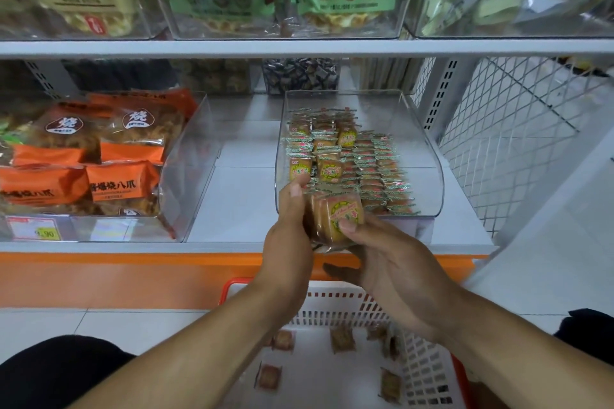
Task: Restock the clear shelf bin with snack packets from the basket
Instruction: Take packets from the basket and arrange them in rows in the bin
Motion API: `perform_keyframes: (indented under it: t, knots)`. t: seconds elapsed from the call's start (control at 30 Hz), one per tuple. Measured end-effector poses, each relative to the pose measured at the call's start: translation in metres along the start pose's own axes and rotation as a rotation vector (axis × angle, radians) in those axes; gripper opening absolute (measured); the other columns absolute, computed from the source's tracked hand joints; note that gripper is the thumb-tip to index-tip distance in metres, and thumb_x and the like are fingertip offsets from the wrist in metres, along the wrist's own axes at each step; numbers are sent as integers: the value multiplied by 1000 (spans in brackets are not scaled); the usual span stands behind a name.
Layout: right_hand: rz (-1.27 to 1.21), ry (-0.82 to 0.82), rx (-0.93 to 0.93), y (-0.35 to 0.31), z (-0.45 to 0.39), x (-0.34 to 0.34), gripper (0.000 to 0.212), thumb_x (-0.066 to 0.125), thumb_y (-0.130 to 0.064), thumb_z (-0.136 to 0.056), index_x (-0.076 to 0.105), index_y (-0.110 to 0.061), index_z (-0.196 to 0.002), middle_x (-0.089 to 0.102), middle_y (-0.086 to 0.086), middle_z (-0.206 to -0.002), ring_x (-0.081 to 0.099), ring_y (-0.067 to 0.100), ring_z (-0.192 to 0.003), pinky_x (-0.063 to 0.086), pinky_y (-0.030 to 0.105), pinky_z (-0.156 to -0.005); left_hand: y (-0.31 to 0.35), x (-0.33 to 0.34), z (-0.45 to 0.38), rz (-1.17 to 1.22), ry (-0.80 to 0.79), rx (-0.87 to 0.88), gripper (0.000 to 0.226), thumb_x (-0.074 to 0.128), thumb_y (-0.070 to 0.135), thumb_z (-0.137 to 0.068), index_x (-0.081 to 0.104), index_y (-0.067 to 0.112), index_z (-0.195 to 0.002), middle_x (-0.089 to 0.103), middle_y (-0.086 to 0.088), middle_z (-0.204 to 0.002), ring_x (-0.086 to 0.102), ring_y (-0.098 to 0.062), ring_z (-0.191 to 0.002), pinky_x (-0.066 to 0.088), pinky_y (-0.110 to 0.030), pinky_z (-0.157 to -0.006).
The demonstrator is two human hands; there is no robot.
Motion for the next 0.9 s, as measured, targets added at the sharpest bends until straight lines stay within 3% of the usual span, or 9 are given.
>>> perform_keyframes:
  t: [0.13,0.2,0.23,0.4,0.53,0.63,0.73,0.8,0.9]
  knots:
    - [43,14,-54,-3,-5,-7,42,62,-26,-88,67,-29,-129,71,1,-124,65,12,-109,42,38,-102,7,17,4,171,-157,-16,68,41,74,-83,53,40,-141,75,-2,-122,71,-20,-112,55,-36,-89]
    - [84,-3,-92,-5,-7,-8,49,65,-21,-89,61,-34,-136,69,1,-129,66,15,-116,46,37,-101,9,27,6,145,-280,-5,64,45,83,-75,73,44,-119,78,6,-113,72,-13,-110,60,-34,-91]
    - [109,3,-122,-6,-7,-10,54,67,-19,-89,57,-36,-139,68,1,-132,64,17,-121,46,39,-103,9,30,7,138,-306,-3,58,49,79,-74,75,45,-113,78,7,-112,72,-12,-110,60,-34,-94]
    - [286,60,-268,-18,-7,-11,67,74,-25,-76,53,-49,-135,68,-16,-128,64,7,-120,55,31,-97,3,34,6,162,-273,-63,82,65,52,-78,37,30,-153,68,-4,-134,67,-19,-120,53,-45,-102]
    - [563,182,-318,-39,-7,-21,71,73,-35,-65,54,-51,-131,60,-11,-131,61,1,-116,56,27,-94,10,37,3,167,-293,-60,70,63,53,-91,51,8,-143,63,-21,-136,62,-34,-126,44,-57,-111]
    - [1023,186,-350,-56,-4,-18,79,68,-48,-61,39,-62,-133,35,-21,-138,45,-6,-126,43,16,-101,12,34,1,116,-327,-121,64,59,61,-92,62,7,-127,68,-14,-103,68,-27,-94,55,-41,-82]
    - [1280,136,-441,-59,-1,-4,95,68,-52,-64,22,-52,-147,33,-22,-138,41,3,-130,43,26,-105,11,34,0,149,-395,-203,46,63,59,-91,75,14,-86,60,-2,-67,59,-14,-54,48,-23,-51]
    - [1334,122,-507,-58,1,3,106,70,-50,-66,12,-42,-155,35,-20,-140,40,6,-131,41,31,-108,7,34,-1,171,-403,-247,43,66,58,-89,73,19,-73,54,3,-60,52,-10,-47,43,-19,-45]
    - [1361,98,-530,-58,1,5,117,71,-46,-68,-2,-40,-159,34,-17,-141,40,8,-129,41,34,-107,0,32,-3,190,-368,-284,40,75,59,-82,71,20,-88,47,-1,-72,47,-15,-60,39,-25,-57]
Point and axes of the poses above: each hand's wrist, its own z-axis away from the middle knuckle, its own x-axis out of the palm, y = z × x, the point moved 8 cm from there along -z, towards the middle knuckle
